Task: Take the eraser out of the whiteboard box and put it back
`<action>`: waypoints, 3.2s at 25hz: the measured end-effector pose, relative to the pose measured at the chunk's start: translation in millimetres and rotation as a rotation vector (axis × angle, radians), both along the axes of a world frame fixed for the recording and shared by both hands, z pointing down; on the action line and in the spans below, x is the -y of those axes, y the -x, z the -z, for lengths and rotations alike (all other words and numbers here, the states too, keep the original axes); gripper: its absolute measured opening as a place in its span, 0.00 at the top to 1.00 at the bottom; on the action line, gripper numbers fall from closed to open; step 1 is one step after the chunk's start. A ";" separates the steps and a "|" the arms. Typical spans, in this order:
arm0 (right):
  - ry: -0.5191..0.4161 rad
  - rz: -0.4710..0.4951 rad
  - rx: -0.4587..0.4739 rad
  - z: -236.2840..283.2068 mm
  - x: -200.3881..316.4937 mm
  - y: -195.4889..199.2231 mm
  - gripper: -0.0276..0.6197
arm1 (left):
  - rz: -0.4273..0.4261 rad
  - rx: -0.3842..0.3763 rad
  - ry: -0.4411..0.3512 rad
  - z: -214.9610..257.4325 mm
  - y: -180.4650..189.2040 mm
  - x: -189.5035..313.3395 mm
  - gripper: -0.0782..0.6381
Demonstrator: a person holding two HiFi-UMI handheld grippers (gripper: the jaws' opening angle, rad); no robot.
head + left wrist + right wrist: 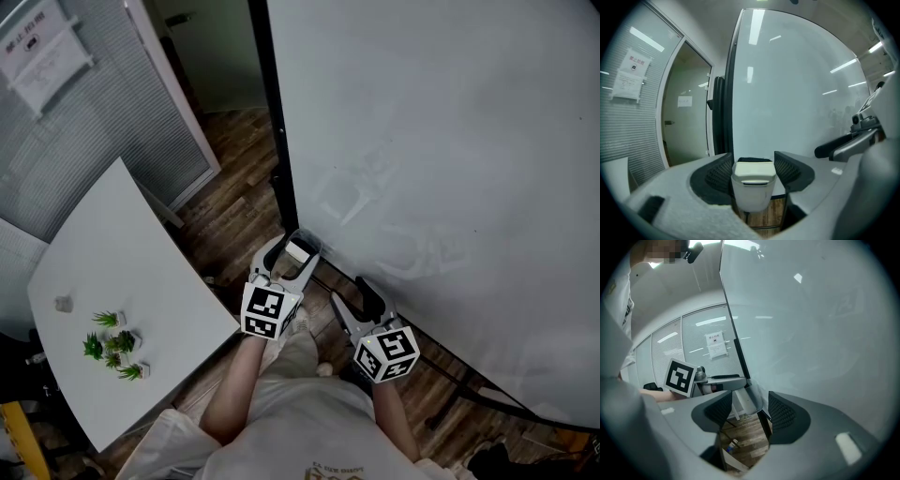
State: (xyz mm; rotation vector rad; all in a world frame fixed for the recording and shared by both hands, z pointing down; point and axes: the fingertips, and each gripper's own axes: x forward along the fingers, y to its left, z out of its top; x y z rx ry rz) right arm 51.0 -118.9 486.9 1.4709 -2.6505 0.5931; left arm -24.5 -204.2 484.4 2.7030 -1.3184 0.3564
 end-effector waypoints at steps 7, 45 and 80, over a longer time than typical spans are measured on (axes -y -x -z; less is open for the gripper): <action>-0.024 0.009 0.005 4.4 -4.5 3.7 0.58 | -0.001 -0.022 -0.061 17.2 4.6 -9.6 0.50; -0.165 -0.066 -0.048 45.3 -35.9 3.3 0.94 | 0.098 -0.040 -0.126 45.1 44.4 -75.0 0.90; -0.172 -0.040 -0.051 50.7 -32.7 -7.0 0.94 | 0.089 -0.053 -0.113 48.7 44.1 -77.4 0.90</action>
